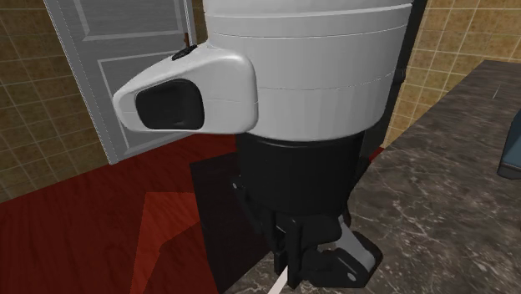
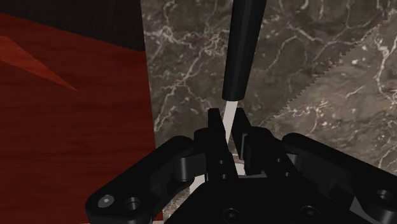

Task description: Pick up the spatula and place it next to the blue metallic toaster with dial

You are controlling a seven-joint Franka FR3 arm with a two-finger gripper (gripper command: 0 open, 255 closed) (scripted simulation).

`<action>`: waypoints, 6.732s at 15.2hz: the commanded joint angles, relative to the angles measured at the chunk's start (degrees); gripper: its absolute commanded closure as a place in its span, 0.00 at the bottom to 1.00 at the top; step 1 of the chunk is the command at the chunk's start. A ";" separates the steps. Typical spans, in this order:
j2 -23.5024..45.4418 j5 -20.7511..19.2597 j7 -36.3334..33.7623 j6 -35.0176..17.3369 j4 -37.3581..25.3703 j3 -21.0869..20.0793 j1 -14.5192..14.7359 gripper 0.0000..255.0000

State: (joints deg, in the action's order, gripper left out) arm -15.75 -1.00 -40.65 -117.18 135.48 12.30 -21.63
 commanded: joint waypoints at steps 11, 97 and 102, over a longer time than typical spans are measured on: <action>-2.76 -0.31 -0.65 9.81 -7.07 -0.54 0.01 1.00; -23.95 41.91 -81.66 34.09 -41.47 -83.18 -2.64 1.00; -24.03 43.52 -84.97 33.59 -47.33 -91.05 -9.22 1.00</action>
State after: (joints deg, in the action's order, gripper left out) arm -39.47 42.23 -125.65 -82.99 87.58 -78.46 -30.91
